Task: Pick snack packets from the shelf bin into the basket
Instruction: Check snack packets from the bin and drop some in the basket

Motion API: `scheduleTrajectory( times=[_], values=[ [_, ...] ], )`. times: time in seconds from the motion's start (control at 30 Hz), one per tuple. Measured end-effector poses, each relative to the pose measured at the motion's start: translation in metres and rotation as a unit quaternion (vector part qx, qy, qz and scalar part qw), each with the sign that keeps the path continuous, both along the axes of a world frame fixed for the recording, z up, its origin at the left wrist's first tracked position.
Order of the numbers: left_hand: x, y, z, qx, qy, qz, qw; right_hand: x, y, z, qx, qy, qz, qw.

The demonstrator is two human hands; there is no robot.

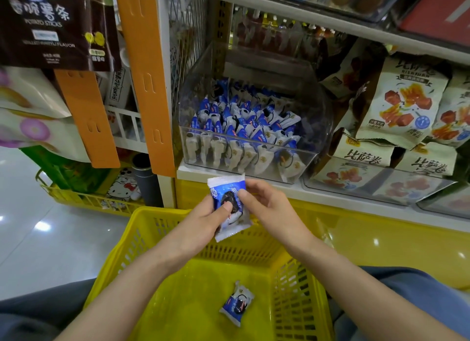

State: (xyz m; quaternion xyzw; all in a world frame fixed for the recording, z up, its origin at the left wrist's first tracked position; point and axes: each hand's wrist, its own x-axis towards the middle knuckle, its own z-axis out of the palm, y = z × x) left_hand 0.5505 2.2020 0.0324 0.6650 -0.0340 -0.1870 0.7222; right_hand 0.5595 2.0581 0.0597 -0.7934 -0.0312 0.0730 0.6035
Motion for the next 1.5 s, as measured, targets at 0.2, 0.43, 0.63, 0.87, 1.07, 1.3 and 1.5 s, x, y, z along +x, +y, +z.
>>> scheduleTrajectory(
  times=[0.2, 0.43, 0.63, 0.87, 1.07, 1.3, 1.5],
  values=[
    [0.003, 0.005, 0.007, 0.056, -0.052, 0.055, 0.996, -0.003, -0.008, 0.004, 0.074, 0.063, 0.013, 0.995],
    [0.008, -0.009, 0.018, 0.173, -0.145, 0.089, 0.970, -0.007, -0.010, 0.018, 0.032, 0.000, 0.003, 0.999],
    [0.035, -0.016, 0.051, 0.310, -0.375, 0.105, 0.868, 0.014, -0.048, 0.074, -0.019, -0.185, -0.112, 0.976],
    [0.078, -0.005, 0.054, 0.528, -0.421, 0.041, 0.736, 0.078, -0.066, 0.110, -0.348, -0.179, -0.122, 0.912],
    [0.084, -0.001, 0.051, 0.521, -0.425, 0.062, 0.738, 0.120, -0.045, 0.096, -0.461, 0.036, -0.033, 0.886],
    [0.082, 0.000, 0.048, 0.500, -0.437, 0.077, 0.744, 0.137, -0.043, 0.077, -0.520, 0.072, 0.048, 0.850],
    [0.083, -0.002, 0.048, 0.492, -0.442, 0.082, 0.746, 0.137, -0.049, 0.077, -0.394, 0.091, 0.041, 0.914]
  ],
)
